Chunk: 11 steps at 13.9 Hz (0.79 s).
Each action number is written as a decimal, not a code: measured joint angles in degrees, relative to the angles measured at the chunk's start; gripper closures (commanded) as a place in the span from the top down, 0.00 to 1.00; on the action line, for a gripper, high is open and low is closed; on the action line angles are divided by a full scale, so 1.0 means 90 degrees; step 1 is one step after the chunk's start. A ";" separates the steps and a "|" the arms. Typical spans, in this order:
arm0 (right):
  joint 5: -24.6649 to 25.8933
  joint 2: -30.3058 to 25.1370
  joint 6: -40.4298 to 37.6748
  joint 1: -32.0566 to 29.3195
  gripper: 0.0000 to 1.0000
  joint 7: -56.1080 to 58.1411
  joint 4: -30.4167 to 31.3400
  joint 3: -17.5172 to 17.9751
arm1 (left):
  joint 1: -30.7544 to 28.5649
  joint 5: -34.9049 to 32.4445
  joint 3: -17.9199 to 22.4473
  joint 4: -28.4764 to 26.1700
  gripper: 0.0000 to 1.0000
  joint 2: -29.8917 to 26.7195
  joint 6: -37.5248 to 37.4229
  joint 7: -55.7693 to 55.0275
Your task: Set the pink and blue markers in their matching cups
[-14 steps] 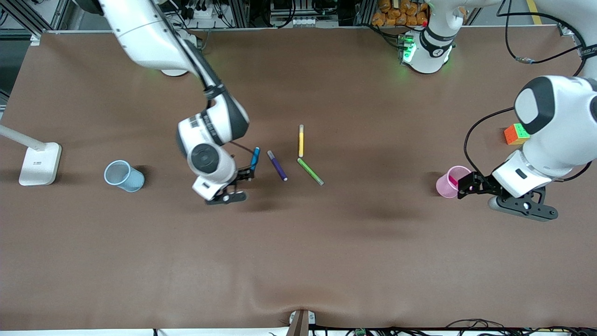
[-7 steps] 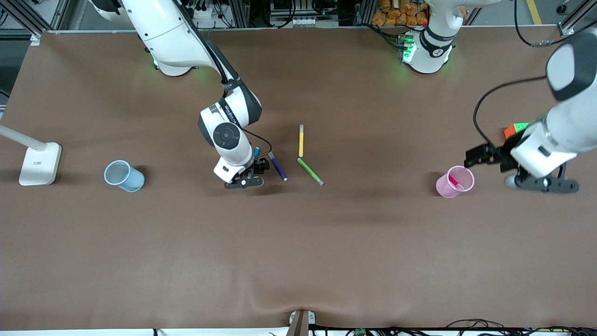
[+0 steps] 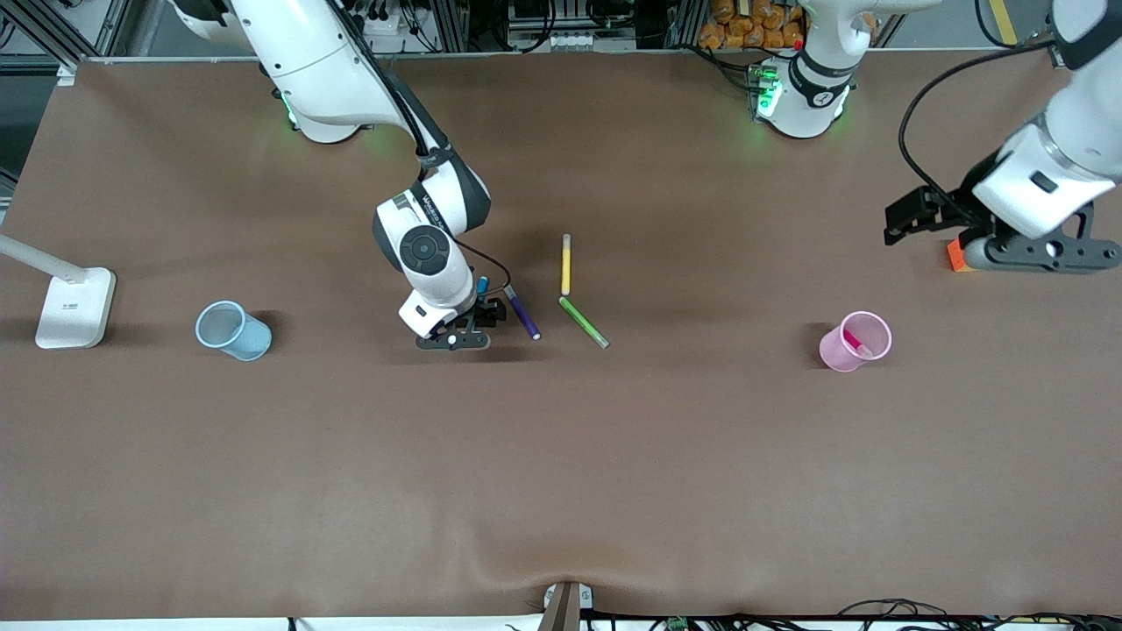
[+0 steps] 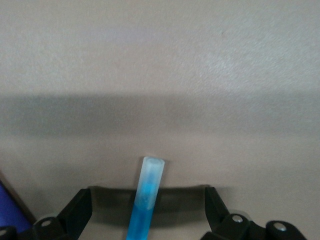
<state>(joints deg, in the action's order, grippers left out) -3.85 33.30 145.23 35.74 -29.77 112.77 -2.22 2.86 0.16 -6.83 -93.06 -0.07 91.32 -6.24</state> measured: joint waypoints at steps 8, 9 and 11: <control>-0.0004 -0.0040 0.0018 0.0027 0.00 -0.0425 0.0000 0.0008 | -0.0330 -0.0139 -0.0059 -0.0177 1.00 -0.0238 0.0000 -0.0013; -0.0001 -0.0064 0.0018 0.0027 0.00 -0.0424 0.0000 0.0007 | -0.0394 -0.0089 -0.0056 -0.0177 1.00 -0.0240 0.0000 -0.0012; 0.0028 -0.0101 0.0022 0.0027 0.00 -0.0402 0.0000 -0.0010 | -0.0573 0.0077 -0.0053 -0.0183 1.00 -0.0240 0.0000 0.0096</control>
<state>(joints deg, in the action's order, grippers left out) -3.59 32.40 145.43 35.98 -33.39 112.77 -2.31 -2.30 0.86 -7.31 -94.71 -2.23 91.33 -5.38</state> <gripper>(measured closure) 0.709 0.000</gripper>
